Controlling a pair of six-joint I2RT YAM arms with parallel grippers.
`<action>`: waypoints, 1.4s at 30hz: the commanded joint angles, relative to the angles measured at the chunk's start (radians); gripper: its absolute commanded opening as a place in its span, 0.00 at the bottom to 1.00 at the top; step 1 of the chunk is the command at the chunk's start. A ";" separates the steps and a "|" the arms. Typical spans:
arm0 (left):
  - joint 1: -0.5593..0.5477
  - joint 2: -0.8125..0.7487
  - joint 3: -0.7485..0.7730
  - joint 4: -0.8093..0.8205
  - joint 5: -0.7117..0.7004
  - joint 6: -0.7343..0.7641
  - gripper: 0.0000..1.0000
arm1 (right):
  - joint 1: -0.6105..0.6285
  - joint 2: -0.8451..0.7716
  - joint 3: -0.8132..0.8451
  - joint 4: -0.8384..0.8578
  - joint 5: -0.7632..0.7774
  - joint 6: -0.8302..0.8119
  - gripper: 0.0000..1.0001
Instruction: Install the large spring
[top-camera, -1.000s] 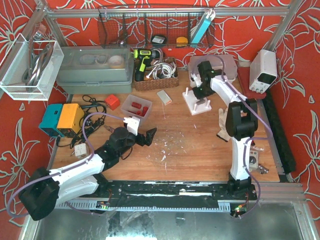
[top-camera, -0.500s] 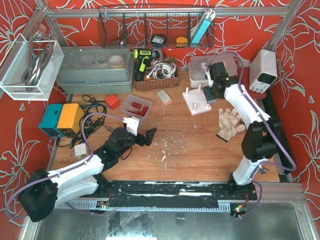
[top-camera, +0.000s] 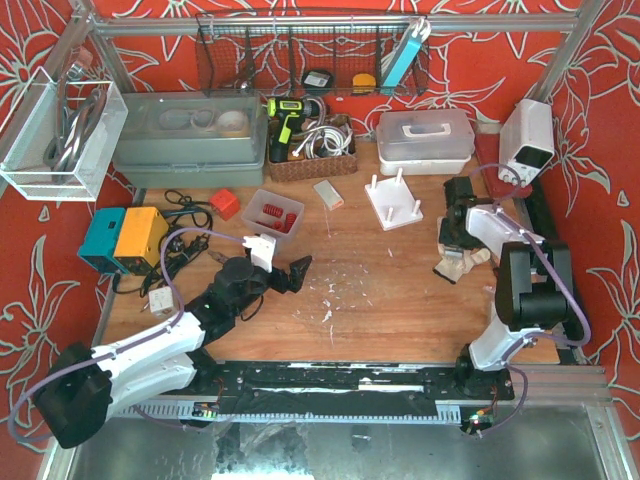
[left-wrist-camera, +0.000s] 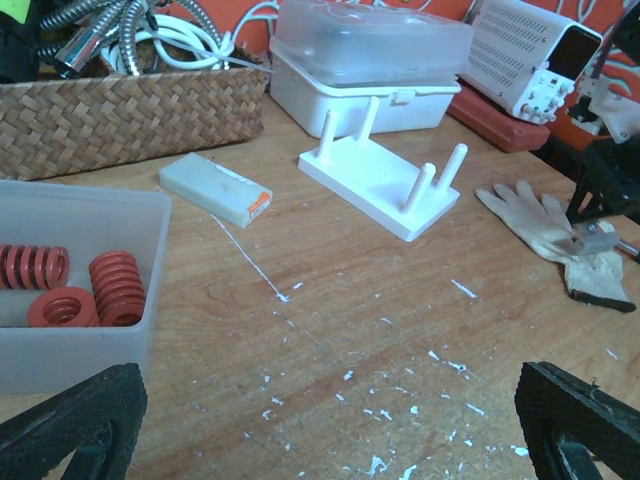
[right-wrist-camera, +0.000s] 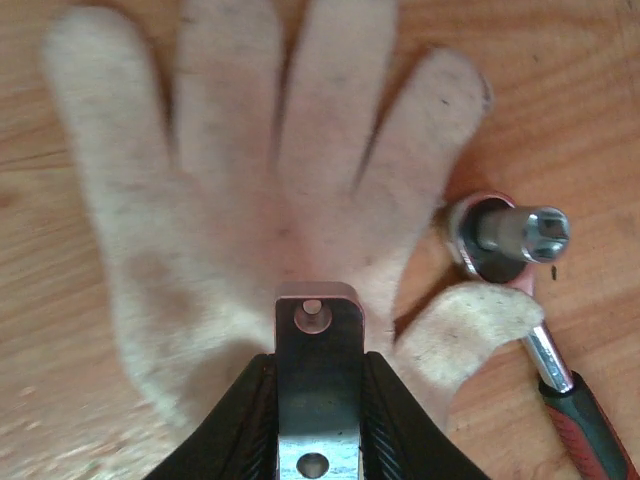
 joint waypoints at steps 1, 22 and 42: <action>-0.009 -0.018 -0.012 0.007 -0.027 -0.004 1.00 | -0.044 0.025 -0.019 0.064 -0.012 0.115 0.17; -0.009 0.015 0.013 -0.039 -0.218 -0.098 1.00 | 0.133 -0.277 -0.028 0.027 -0.135 0.145 0.67; 0.259 0.447 0.688 -0.706 -0.099 -0.044 0.49 | 0.524 -0.580 -0.310 0.272 0.026 0.108 0.99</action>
